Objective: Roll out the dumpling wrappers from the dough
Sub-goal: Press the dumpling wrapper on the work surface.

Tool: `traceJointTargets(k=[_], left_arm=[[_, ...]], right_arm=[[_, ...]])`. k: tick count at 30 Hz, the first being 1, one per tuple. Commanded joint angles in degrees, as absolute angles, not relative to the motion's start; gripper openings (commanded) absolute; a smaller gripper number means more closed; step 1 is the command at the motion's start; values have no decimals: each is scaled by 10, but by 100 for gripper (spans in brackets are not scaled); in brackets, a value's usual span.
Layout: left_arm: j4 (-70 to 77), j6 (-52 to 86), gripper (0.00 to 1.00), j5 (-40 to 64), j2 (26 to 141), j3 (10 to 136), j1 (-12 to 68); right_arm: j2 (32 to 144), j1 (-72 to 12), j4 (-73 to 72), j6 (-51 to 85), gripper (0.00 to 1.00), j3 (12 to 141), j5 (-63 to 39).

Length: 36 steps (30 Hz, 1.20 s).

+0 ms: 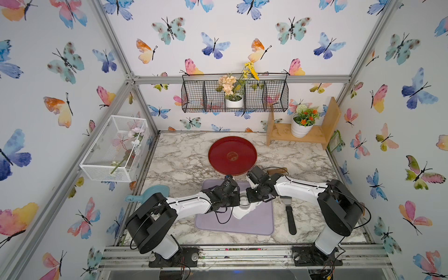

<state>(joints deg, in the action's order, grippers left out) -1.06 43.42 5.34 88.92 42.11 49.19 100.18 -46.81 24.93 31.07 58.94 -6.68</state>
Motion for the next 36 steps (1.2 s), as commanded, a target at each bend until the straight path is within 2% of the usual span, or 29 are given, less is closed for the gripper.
traceJointTargets(k=[1, 14, 23, 36], left_arm=[[-95, 358, 0, 99, 949, 421, 502], [-111, 347, 0, 126, 953, 420, 500], [-119, 363, 0, 158, 936, 393, 501], [-127, 378, 0, 177, 911, 369, 502]], right_arm=[[1061, -472, 239, 332, 2, 529, -85], [1034, -472, 278, 326, 2, 524, -86], [1092, -472, 330, 255, 2, 619, -80], [1132, -466, 343, 214, 2, 658, -82]])
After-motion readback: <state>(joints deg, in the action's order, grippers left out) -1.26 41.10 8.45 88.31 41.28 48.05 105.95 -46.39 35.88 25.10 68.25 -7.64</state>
